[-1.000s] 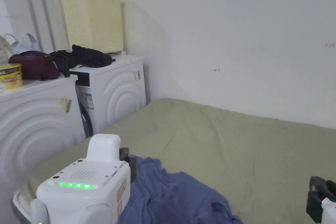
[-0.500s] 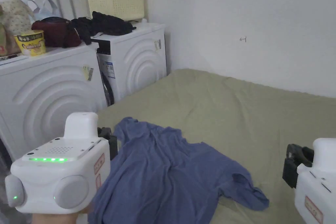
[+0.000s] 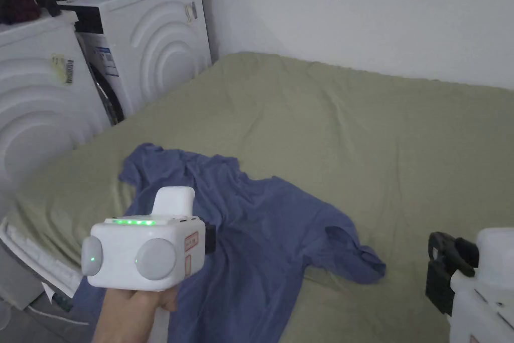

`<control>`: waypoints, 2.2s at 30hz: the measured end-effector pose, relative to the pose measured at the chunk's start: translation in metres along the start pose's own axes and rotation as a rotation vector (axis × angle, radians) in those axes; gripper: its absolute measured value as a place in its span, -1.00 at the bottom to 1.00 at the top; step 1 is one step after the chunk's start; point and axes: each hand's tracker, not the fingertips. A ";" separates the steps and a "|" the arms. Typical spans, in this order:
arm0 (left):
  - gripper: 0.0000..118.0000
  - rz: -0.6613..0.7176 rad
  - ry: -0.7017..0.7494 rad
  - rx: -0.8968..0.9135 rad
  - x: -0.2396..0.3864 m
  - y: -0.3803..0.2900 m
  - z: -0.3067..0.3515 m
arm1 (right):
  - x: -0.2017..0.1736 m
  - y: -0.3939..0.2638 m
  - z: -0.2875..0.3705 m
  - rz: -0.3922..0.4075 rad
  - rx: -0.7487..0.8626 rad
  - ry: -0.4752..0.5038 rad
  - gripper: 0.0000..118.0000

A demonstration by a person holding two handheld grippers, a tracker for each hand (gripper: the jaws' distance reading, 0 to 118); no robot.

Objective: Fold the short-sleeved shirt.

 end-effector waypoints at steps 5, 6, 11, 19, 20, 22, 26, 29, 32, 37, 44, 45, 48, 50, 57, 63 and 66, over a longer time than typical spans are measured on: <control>-0.44 -0.016 0.038 -0.170 -0.002 0.005 -0.057 | 0.005 -0.016 -0.011 0.003 -0.053 0.004 -0.99; 0.48 -0.016 0.027 -0.215 -0.004 0.006 -0.068 | 0.006 -0.018 -0.013 0.002 -0.059 0.007 -0.99; 0.92 0.016 0.012 -0.328 -0.008 -0.002 -0.090 | 0.011 -0.030 -0.022 -0.009 -0.094 0.006 -0.99; 0.51 -0.034 0.063 -0.358 -0.009 -0.014 -0.122 | 0.022 -0.043 -0.022 -0.037 -0.137 -0.010 -0.99; 0.18 -0.045 0.044 -0.337 -0.009 -0.012 -0.115 | 0.024 -0.043 -0.019 -0.036 -0.140 -0.017 -0.99; -1.00 -0.035 0.060 -0.289 -0.007 -0.009 -0.106 | 0.031 -0.044 -0.015 -0.045 -0.139 -0.027 -0.99; -1.00 -0.035 0.078 -0.286 -0.001 0.000 -0.106 | 0.046 -0.043 0.001 -0.061 -0.143 -0.051 -0.99; -1.00 -0.020 0.085 -0.258 0.006 -0.001 -0.095 | 0.058 -0.042 0.018 -0.049 -0.131 -0.088 -0.99; -1.00 0.032 0.019 -0.204 0.019 0.005 -0.078 | 0.075 -0.041 0.034 -0.060 -0.128 -0.123 -0.99; -1.00 -0.018 -0.011 -0.158 0.066 0.023 -0.072 | 0.102 -0.037 0.065 -0.058 -0.104 -0.198 -0.99; -1.00 -0.095 -0.175 -0.104 0.180 0.050 -0.071 | 0.144 -0.039 0.109 -0.091 -0.075 -0.308 -0.99; -1.00 -0.104 -0.212 -0.096 0.206 0.054 -0.071 | 0.151 -0.040 0.116 -0.096 -0.070 -0.327 -0.99; -1.00 -0.347 -0.135 -0.024 0.274 0.068 -0.070 | 0.171 -0.044 0.133 -0.108 -0.068 -0.379 -0.99; -1.00 -0.410 -0.188 -0.031 0.325 0.066 -0.067 | 0.185 -0.046 0.143 -0.119 -0.070 -0.411 -0.99; -1.00 -0.548 -0.436 -0.078 0.482 0.035 -0.051 | 0.229 -0.062 0.169 -0.174 -0.085 -0.527 -0.99; -1.00 -0.650 -0.530 -0.177 0.553 -0.015 -0.045 | 0.251 -0.078 0.174 -0.219 -0.113 -0.575 -0.99; -1.00 -0.571 -0.609 -0.255 0.570 -0.050 -0.069 | 0.257 -0.087 0.167 -0.237 -0.135 -0.570 -0.99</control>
